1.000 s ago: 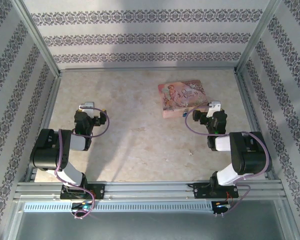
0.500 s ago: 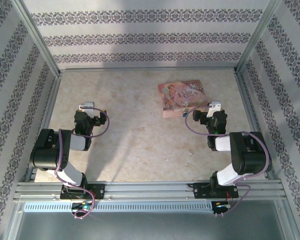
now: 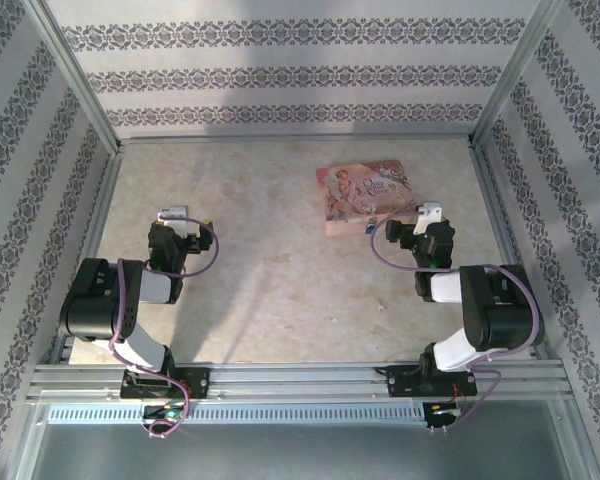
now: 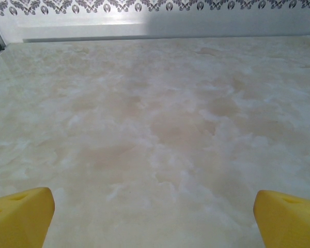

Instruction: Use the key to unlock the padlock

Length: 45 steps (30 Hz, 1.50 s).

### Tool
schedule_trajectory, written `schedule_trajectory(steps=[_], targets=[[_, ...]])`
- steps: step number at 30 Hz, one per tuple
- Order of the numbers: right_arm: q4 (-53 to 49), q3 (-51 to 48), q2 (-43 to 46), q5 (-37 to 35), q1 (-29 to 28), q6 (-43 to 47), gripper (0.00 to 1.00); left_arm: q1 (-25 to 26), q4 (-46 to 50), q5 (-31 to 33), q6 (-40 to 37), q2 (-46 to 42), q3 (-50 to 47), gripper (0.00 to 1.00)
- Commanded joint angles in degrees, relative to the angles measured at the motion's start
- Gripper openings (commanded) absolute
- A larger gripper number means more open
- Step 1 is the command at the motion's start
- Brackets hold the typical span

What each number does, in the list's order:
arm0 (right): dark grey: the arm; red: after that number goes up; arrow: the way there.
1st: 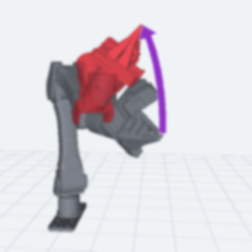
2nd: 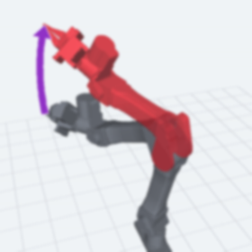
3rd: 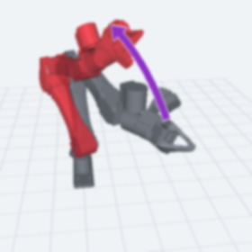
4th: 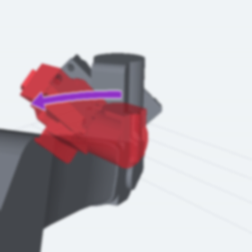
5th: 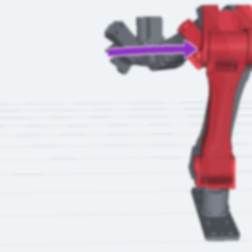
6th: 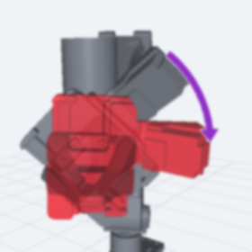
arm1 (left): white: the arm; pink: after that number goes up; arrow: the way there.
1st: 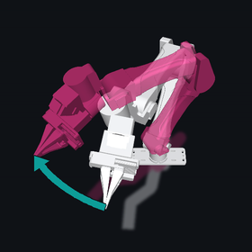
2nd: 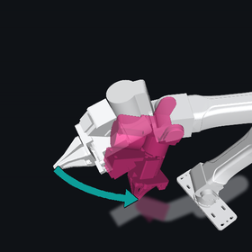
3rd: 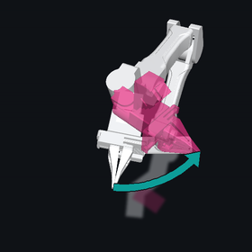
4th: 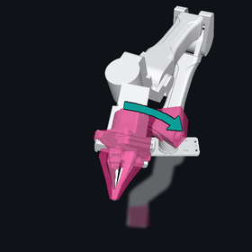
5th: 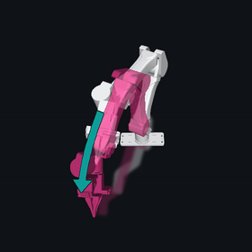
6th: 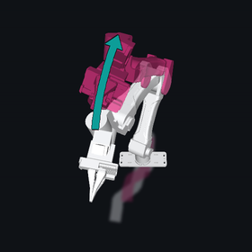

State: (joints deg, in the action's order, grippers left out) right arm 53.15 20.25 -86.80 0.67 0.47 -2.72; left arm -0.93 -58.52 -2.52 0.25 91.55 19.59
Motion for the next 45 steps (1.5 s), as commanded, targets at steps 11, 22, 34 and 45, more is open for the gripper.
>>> schedule_trajectory(steps=[11, 22, 34, 45], targets=[[-36.93, 8.41, 28.16, 2.85, 1.66, -10.88, 0.98, -0.39, 40.37, 7.02, 11.51, -29.65, 9.47, 0.99], [-57.26, 24.48, 19.13, 21.30, 8.93, -20.51, 0.98, -0.04, 71.77, -7.91, 19.00, -33.22, 25.30, 0.99], [-62.85, 45.54, -11.14, 29.43, 9.47, -22.31, 0.98, 1.79, 73.03, -18.22, 28.29, -33.86, 22.58, 0.99], [-69.33, 61.13, -25.51, 33.51, 6.03, -17.54, 0.98, 2.60, 73.11, -18.38, 28.41, -32.25, 23.77, 0.99]])
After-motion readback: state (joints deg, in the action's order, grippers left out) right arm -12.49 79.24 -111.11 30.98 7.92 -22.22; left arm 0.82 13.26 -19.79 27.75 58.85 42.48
